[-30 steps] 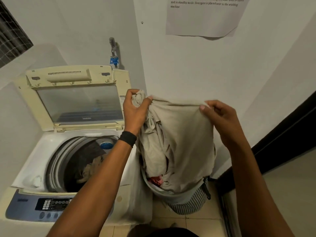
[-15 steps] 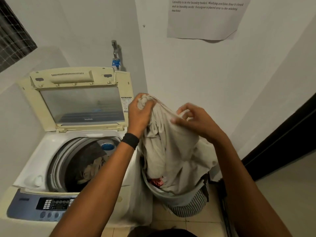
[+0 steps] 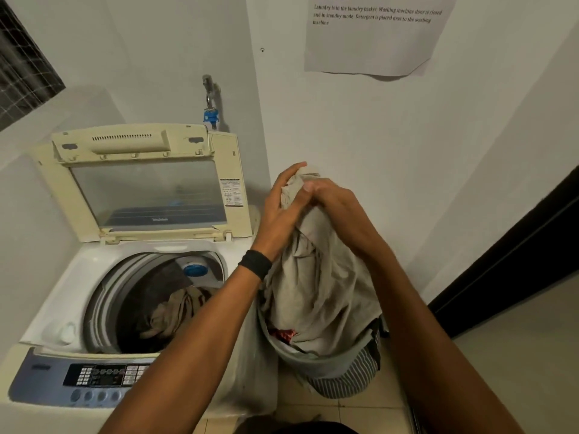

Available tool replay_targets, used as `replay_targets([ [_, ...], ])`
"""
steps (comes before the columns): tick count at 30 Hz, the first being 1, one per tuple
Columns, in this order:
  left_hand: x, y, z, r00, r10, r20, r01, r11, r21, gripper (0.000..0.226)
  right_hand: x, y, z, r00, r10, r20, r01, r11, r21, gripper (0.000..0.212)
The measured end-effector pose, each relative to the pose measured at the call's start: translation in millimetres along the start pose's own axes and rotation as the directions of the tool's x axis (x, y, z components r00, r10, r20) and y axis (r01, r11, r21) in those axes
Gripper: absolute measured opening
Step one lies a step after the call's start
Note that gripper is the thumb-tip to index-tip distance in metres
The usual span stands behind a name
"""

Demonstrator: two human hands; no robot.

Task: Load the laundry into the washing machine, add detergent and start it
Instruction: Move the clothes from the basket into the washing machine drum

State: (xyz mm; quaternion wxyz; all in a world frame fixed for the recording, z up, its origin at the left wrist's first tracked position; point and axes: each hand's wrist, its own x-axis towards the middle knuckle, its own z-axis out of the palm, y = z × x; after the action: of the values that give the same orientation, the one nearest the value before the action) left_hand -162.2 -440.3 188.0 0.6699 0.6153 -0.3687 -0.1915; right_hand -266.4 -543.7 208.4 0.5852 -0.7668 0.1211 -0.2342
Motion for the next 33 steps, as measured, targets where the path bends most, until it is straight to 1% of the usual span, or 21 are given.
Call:
replay_targets([
  [2, -1.0, -2.0, -6.0, 0.999, -0.027, 0.034, 0.027, 1.0, -0.004, 0.062, -0.3, 6.8, 0.4, 0.999, 0.046, 0.02, -0.049, 0.984, 0.169, 0.053],
  [3, -1.3, -2.9, -8.3, 0.998, -0.03, 0.051, 0.029, 0.999, 0.027, 0.064, -0.5, 10.9, -1.3, 1.0, 0.017, 0.018, -0.02, 0.987, 0.16, 0.052],
  [4, -0.8, -3.8, -9.8, 0.999, -0.026, 0.043, 0.023, 0.997, 0.068, 0.064, 0.2, 15.3, -2.3, 1.0, -0.024, 0.005, 0.023, 0.992, 0.128, 0.04],
  [5, 0.6, -3.2, -9.9, 1.0, -0.021, -0.005, 0.021, 0.994, 0.106, 0.061, 0.2, 16.1, -1.2, 0.998, -0.057, -0.023, 0.058, 0.996, 0.072, 0.03],
  [6, 3.4, -2.1, -9.9, 0.997, -0.01, -0.081, 0.02, 0.993, 0.119, 0.054, 0.9, 18.4, 1.4, 0.993, -0.084, -0.08, 0.087, 0.995, 0.041, 0.027],
  [8, 10.9, 3.7, -9.9, 0.977, 0.013, -0.214, 0.003, 0.997, 0.077, 0.041, -2.0, 21.0, 10.7, 0.97, -0.089, -0.226, 0.105, 0.993, 0.059, 0.029],
  [9, 14.8, 10.7, -9.8, 0.968, 0.012, -0.251, -0.004, 0.999, 0.032, 0.037, -5.1, 23.4, 16.0, 0.957, -0.096, -0.275, 0.108, 0.994, 0.03, 0.051],
  [10, 19.0, 19.3, -9.4, 0.961, 0.0, -0.275, -0.007, 1.0, -0.026, 0.034, -9.0, 29.8, 20.2, 0.96, -0.108, -0.257, 0.104, 0.994, -0.027, 0.079],
  [12, 28.6, 38.0, -4.5, 0.96, -0.017, -0.279, -0.03, 0.986, -0.163, 0.033, -18.1, 54.0, 31.2, 0.994, -0.009, -0.105, -0.008, 0.988, -0.155, 0.124],
  [14, 36.2, 56.7, 4.9, 0.965, -0.02, -0.262, -0.059, 0.956, -0.289, 0.033, -28.8, 91.4, 47.2, 0.989, 0.149, 0.004, -0.14, 0.935, -0.326, 0.138],
  [16, 41.8, 72.0, 10.2, 0.967, -0.039, -0.253, -0.07, 0.91, -0.409, 0.033, -38.8, 122.6, 66.5, 0.968, 0.25, -0.018, -0.239, 0.899, -0.367, 0.13],
  [18, 48.8, 83.2, 8.4, 0.961, -0.036, -0.274, -0.105, 0.869, -0.483, 0.035, -45.8, 140.5, 73.6, 0.953, 0.278, -0.122, -0.301, 0.919, -0.255, 0.106],
  [19, 53.0, 86.6, 3.6, 0.95, -0.011, -0.311, -0.143, 0.872, -0.468, 0.039, -47.5, 139.1, 69.4, 0.949, 0.271, -0.162, -0.301, 0.933, -0.198, 0.09],
  [20, 57.6, 89.1, -4.5, 0.929, 0.037, -0.368, -0.191, 0.9, -0.392, 0.042, -47.8, 134.6, 62.1, 0.951, 0.256, -0.173, -0.282, 0.948, -0.15, 0.077],
  [22, 66.4, 90.1, -26.5, 0.858, 0.223, -0.463, -0.307, 0.945, -0.112, 0.049, -46.2, 115.0, 40.1, 0.973, 0.19, -0.13, -0.205, 0.972, -0.111, 0.069],
  [24, 75.0, 77.5, -50.2, 0.795, 0.412, -0.445, -0.383, 0.91, 0.158, 0.055, -40.3, 86.5, 15.0, 0.984, 0.108, -0.143, -0.12, 0.99, -0.078, 0.068],
  [25, 76.6, 66.7, -59.3, 0.793, 0.45, -0.41, -0.368, 0.891, 0.267, 0.058, -34.8, 74.1, 4.8, 0.98, 0.076, -0.186, -0.086, 0.995, -0.047, 0.067],
  [27, 70.2, 42.7, -68.0, 0.828, 0.465, -0.314, -0.293, 0.836, 0.465, 0.066, -23.8, 46.1, -10.9, 0.958, -0.008, -0.287, 0.015, 1.0, 0.023, 0.069],
  [28, 63.3, 30.5, -67.2, 0.859, 0.444, -0.254, -0.266, 0.813, 0.518, 0.065, -17.6, 32.5, -15.3, 0.945, -0.047, -0.323, 0.073, 0.995, 0.069, 0.07],
  [31, 34.0, 11.6, -46.3, 0.958, 0.275, -0.087, -0.213, 0.878, 0.429, 0.055, 4.3, -2.4, -15.5, 0.928, -0.1, -0.36, 0.182, 0.962, 0.202, 0.06],
  [33, 16.2, 7.2, -26.7, 0.984, 0.172, 0.053, -0.18, 0.918, 0.353, 0.079, 19.2, -13.5, -5.9, 0.939, -0.111, -0.325, 0.193, 0.954, 0.231, 0.048],
])
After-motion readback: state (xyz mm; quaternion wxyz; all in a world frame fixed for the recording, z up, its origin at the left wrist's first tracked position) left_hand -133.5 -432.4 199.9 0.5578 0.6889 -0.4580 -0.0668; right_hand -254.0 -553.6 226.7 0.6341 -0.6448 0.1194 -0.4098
